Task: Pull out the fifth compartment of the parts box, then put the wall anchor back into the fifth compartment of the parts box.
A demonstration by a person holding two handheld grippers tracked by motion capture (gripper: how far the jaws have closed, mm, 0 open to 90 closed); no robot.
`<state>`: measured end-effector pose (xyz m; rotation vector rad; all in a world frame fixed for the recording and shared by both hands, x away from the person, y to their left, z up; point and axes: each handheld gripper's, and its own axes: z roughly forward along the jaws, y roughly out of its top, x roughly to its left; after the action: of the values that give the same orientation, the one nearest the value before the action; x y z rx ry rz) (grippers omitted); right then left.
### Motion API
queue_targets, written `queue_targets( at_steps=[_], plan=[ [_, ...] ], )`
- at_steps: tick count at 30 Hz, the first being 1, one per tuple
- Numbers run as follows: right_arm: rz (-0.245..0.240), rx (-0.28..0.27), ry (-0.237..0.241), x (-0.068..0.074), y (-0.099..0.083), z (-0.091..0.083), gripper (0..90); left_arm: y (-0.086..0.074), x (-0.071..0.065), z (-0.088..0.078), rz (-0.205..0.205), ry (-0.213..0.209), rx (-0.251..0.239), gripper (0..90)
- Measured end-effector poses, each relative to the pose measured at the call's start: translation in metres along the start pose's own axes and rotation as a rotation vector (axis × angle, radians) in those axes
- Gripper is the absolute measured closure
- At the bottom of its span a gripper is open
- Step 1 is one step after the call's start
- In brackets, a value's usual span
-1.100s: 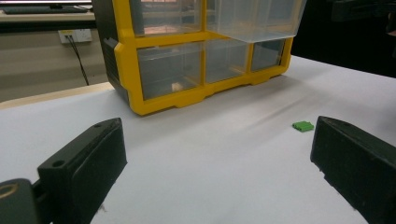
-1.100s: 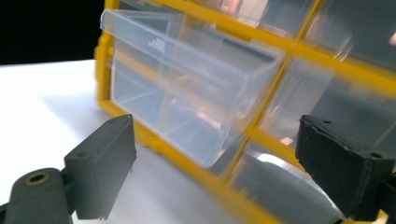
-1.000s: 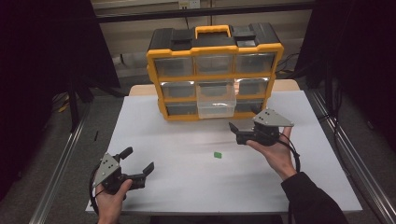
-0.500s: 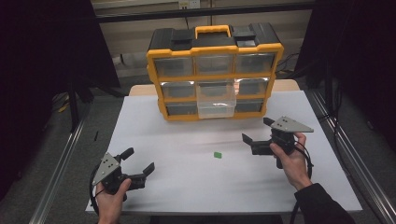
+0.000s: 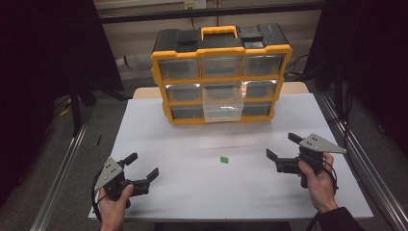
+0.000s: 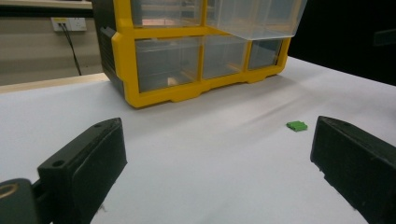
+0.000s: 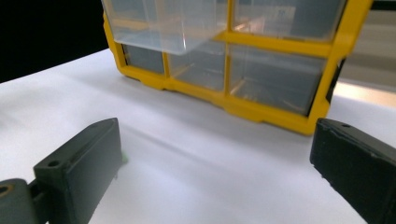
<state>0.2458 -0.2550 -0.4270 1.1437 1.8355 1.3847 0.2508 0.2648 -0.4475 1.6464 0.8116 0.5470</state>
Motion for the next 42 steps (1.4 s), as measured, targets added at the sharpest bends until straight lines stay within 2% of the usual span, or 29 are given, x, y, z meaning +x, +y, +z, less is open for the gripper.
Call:
queue_targets(
  at_steps=[4,6,8,10,11,15,19,20,22,24,25,27,31,32,38,40,42],
  plan=[
    [0.018,0.009,-0.01,-0.003,-0.009,-0.011,1.2,-0.001,-0.002,-0.003,-0.009,0.018,-0.008,3.4],
    [0.038,0.001,-0.014,-0.002,-0.013,-0.017,0.9,-0.001,-0.002,-0.005,0.003,0.013,-0.008,3.3],
    [0.016,0.013,-0.03,-0.002,-0.016,-0.022,0.9,-0.001,-0.003,-0.006,-0.003,0.016,-0.011,3.3],
    [0.026,0.022,-0.045,-0.002,-0.019,-0.026,1.3,-0.001,-0.003,-0.006,-0.008,0.019,-0.013,3.3],
    [0.019,0.032,-0.06,-0.002,-0.021,-0.028,2.2,-0.001,-0.003,-0.006,0.003,0.021,-0.009,3.4],
    [0.025,0.048,-0.05,-0.002,-0.024,-0.031,1.5,0.0,-0.005,-0.005,0.0,0.015,-0.009,3.4],
    [0.016,0.047,-0.042,-0.002,-0.022,-0.027,1.3,0.0,-0.005,-0.004,0.003,0.01,-0.007,3.3],
    [0.013,0.046,-0.037,-0.002,-0.022,-0.026,1.1,0.0,-0.003,-0.004,0.019,0.011,-0.003,3.4],
    [0.015,0.048,-0.028,-0.001,-0.02,-0.024,1.1,-0.001,-0.003,-0.004,-0.006,0.017,-0.007,3.3],
    [0.025,0.054,-0.008,0.0,-0.019,-0.022,0.9,-0.001,-0.001,-0.005,0.011,0.021,-0.002,3.3],
    [0.027,0.056,0.001,0.0,-0.018,-0.021,0.8,-0.002,-0.001,-0.005,-0.005,0.024,-0.008,3.3],
    [0.03,0.065,0.023,0.001,-0.017,-0.018,0.7,-0.001,0.0,-0.006,-0.002,0.023,-0.006,3.3],
    [0.02,0.096,0.054,0.006,-0.012,-0.011,3.2,-0.001,0.001,-0.007,0.011,0.021,0.001,3.3],
    [0.014,0.102,0.06,0.007,-0.011,-0.009,2.6,-0.002,0.0,-0.006,-0.003,0.023,-0.009,3.3],
    [-0.001,0.127,0.096,0.014,-0.007,0.001,2.3,-0.002,-0.001,-0.009,-0.007,0.032,-0.008,3.3],
    [-0.005,0.142,0.11,0.015,-0.006,0.003,2.1,-0.001,0.0,-0.008,0.009,0.038,-0.009,3.3],
    [-0.018,0.158,0.117,0.016,-0.005,0.006,2.0,0.0,-0.001,-0.007,0.009,0.03,-0.006,3.3]
  ],
)
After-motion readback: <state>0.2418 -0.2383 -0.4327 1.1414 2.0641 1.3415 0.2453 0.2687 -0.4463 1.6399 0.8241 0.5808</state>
